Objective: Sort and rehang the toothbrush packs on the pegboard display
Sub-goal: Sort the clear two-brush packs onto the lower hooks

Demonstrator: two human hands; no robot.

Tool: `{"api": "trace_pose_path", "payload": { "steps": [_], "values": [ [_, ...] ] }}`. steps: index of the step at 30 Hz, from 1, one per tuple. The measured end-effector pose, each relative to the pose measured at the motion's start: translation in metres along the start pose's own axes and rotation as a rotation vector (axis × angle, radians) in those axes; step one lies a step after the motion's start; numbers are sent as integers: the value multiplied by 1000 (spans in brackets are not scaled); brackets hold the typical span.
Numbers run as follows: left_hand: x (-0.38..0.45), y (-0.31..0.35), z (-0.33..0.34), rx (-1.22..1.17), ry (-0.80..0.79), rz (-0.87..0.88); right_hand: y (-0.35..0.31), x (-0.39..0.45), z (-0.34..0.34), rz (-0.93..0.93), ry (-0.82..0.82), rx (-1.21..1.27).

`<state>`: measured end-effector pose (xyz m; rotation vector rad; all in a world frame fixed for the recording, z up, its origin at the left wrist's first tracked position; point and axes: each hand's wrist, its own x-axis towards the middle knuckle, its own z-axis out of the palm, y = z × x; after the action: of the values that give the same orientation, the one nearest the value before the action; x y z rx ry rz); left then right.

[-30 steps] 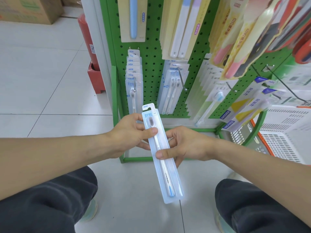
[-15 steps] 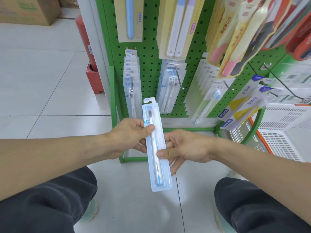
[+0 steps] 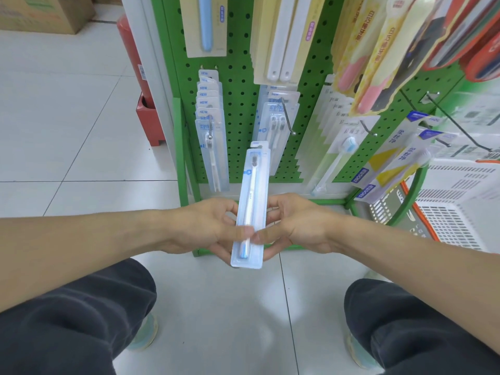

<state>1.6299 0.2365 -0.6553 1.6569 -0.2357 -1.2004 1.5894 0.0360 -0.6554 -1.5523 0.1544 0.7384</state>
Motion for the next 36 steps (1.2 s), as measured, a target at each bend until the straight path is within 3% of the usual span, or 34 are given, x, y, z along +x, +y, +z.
{"api": "trace_pose_path", "payload": {
  "steps": [2, 5, 11, 16, 21, 24, 30, 36],
  "values": [
    [-2, -3, -1, 18, -115, 12, -2, 1, -1, 16, 21, 8],
    [-1, -6, -5, 66, -136, 43, -4, 0, -5, 55, 55, -30],
    [1, -11, -7, 385, -69, 44, -6, 2, -8, -16, 255, 22],
    [2, -13, -10, 526, 11, 56, -11, 7, -7, -94, 410, -86],
    [-2, -15, 1, 606, 160, 201, -10, 9, -4, -101, 422, -141],
    [-4, -12, 5, 605, 192, 280, -5, 10, 5, -108, 335, -104],
    [2, -14, 1, 490, 235, 227, -8, 8, 7, -70, 196, -15],
    [7, -21, -7, 351, 135, 116, -1, 14, -13, -128, 415, -162]
  ]
}}
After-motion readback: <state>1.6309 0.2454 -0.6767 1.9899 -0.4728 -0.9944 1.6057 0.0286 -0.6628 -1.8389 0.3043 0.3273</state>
